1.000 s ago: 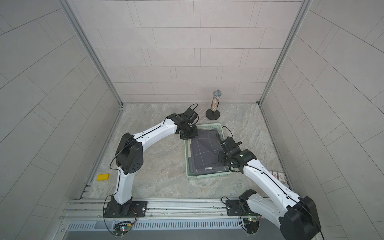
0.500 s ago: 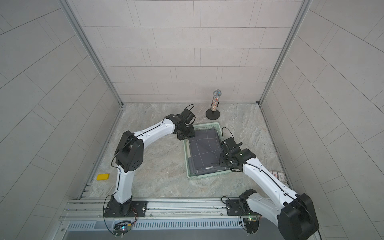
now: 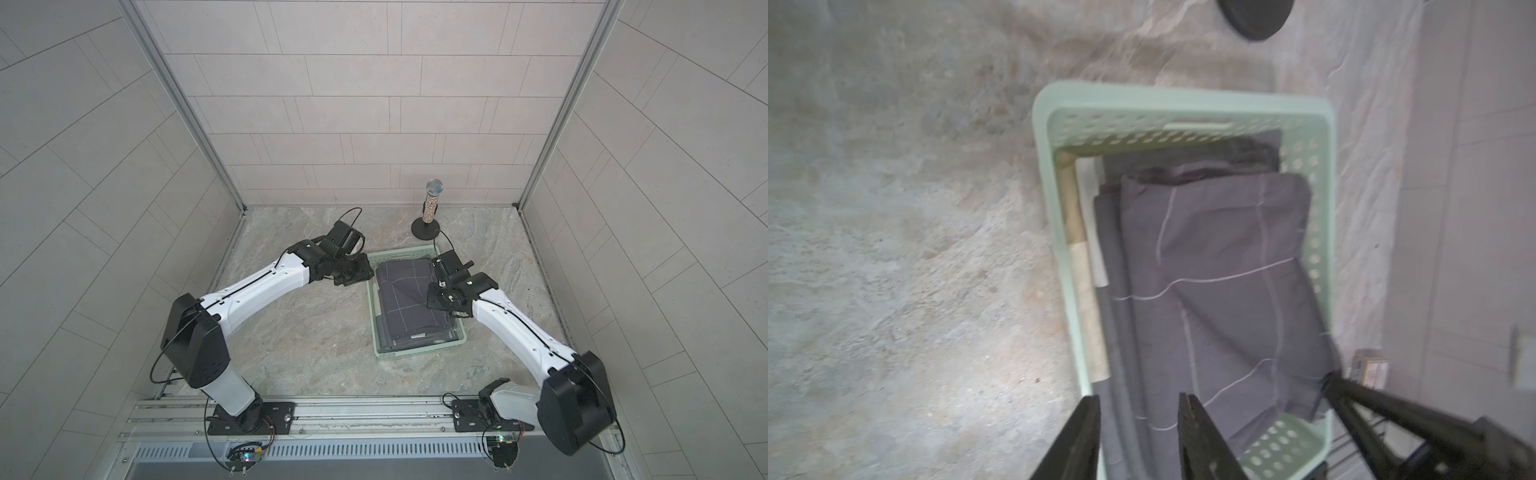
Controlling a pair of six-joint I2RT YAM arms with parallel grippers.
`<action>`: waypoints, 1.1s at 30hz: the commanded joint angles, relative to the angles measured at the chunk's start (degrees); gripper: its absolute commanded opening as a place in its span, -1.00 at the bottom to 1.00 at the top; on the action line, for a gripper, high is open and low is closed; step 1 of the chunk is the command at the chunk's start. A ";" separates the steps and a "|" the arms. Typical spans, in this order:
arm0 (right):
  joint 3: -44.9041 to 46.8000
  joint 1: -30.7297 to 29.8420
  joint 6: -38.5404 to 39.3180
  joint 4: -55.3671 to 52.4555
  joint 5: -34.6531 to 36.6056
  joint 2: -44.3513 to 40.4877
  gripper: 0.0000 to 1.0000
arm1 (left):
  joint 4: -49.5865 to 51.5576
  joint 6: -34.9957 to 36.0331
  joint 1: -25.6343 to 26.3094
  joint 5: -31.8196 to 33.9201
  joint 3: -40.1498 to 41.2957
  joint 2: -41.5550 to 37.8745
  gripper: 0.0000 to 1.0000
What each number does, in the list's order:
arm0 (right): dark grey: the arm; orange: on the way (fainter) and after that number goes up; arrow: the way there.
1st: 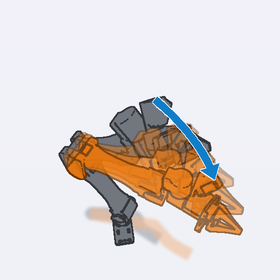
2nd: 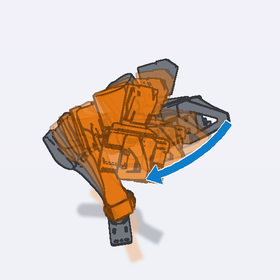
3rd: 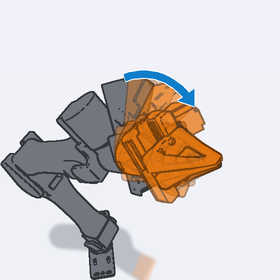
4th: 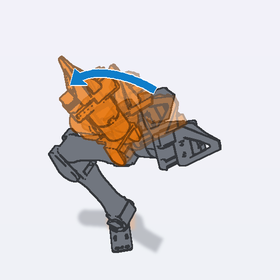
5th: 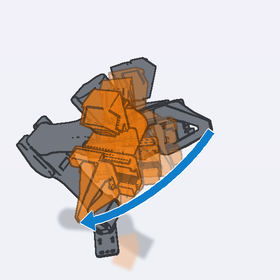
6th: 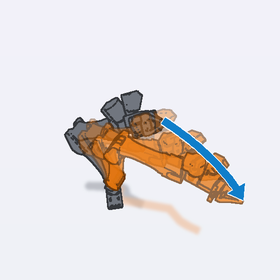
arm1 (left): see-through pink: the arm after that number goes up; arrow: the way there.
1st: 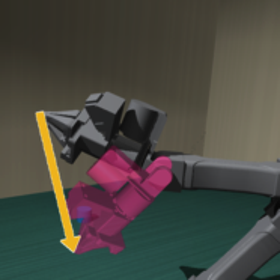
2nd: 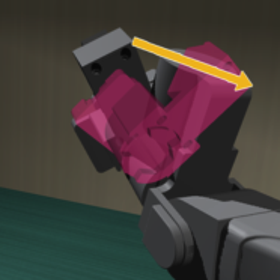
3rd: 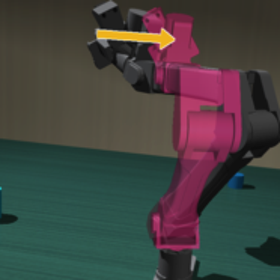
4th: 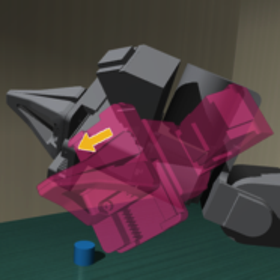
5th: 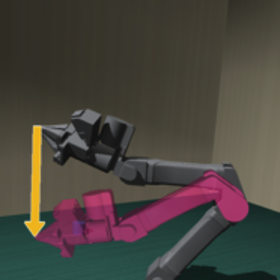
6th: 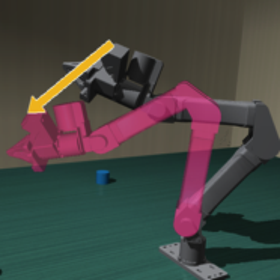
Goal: Put the folded pillowcase in the basket
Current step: Adjust the pillowcase in the basket, then move the basket to the center of the board.
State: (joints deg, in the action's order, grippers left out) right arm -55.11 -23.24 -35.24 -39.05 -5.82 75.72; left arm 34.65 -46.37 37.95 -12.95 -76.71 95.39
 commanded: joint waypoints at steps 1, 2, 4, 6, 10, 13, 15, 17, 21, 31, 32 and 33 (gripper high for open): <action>-2.28 0.13 1.72 4.04 0.00 5.75 -1.00 | -5.62 -3.26 1.20 -0.88 5.73 -0.74 -0.18; -2.21 0.22 1.63 5.11 0.69 7.54 -1.00 | -7.50 -3.98 1.46 -1.19 7.10 -0.91 -0.12; -1.56 0.42 1.32 6.45 2.46 10.16 -1.00 | -9.95 -5.14 1.98 -1.38 8.76 -0.85 -0.05; -0.44 0.48 0.85 7.56 3.90 11.63 -1.00 | -11.46 -5.78 2.43 -1.59 9.53 -0.17 0.00; 1.68 0.51 0.14 7.23 8.04 11.54 -1.00 | -13.67 -6.83 3.14 -1.83 11.14 0.76 0.01; 3.20 0.60 0.04 7.86 7.49 10.60 -1.00 | -15.67 -7.78 3.35 -1.63 13.20 0.41 -0.01; 3.08 0.57 0.58 8.00 4.19 10.10 -1.00 | -16.91 -8.12 3.68 -2.17 14.03 0.64 -0.06; 2.88 0.59 -0.08 7.33 1.72 6.93 -1.00 | -15.89 -7.74 4.47 -1.66 13.99 1.21 -0.15; 0.47 0.57 -1.14 2.66 1.33 -4.55 -0.24 | -14.44 -6.38 5.63 -1.53 13.98 2.33 -0.35; -0.52 2.64 0.00 -7.94 7.39 -22.28 0.05 | -6.66 -0.52 4.91 1.39 11.86 3.04 -1.00; 0.03 2.83 -0.15 -8.14 7.24 -22.97 0.05 | -6.05 -0.11 4.49 1.39 11.63 3.13 -1.00; 0.58 3.07 -0.13 -8.25 6.91 -23.71 0.05 | -5.56 0.55 4.00 1.33 11.42 3.12 -1.00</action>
State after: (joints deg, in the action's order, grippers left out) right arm -56.60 -20.67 -35.99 -42.28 -0.01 52.16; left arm 23.83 -50.13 42.72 -13.39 -64.16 97.23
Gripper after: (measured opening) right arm 0.525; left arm 0.092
